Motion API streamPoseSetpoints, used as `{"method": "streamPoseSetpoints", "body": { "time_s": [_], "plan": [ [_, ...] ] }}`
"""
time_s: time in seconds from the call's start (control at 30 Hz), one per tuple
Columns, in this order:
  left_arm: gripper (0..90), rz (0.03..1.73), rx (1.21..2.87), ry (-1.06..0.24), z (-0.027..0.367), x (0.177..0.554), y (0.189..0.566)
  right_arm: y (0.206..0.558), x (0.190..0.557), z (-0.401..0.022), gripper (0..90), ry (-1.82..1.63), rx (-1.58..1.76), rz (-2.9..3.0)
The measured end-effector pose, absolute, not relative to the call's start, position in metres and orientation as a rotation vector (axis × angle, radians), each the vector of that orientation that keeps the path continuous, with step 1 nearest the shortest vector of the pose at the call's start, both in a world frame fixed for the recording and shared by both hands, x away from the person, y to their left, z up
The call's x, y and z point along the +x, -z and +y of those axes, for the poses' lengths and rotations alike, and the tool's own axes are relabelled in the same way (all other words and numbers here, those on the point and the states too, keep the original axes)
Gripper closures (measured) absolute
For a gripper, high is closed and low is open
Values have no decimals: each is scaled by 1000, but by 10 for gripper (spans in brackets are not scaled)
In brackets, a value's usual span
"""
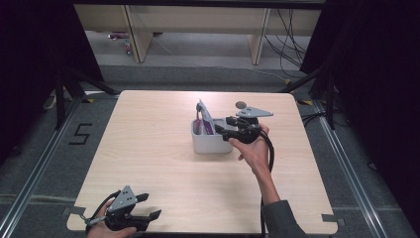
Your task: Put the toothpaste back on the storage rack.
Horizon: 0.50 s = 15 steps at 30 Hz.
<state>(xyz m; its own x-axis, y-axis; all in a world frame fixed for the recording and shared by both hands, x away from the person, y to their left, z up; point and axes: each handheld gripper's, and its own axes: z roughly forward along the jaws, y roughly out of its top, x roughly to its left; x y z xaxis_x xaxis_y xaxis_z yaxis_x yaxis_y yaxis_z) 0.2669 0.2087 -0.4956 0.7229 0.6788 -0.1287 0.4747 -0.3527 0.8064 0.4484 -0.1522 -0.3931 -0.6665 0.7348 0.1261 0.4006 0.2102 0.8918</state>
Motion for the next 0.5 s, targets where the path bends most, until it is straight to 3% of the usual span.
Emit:
{"method": "streamPoseSetpoints", "body": {
  "time_s": [0.5],
  "plan": [
    [269, 892, 2039, -286, 209, 267, 495, 400, 410, -177, 390, -1419, 1043, 2210]
  ]
}}
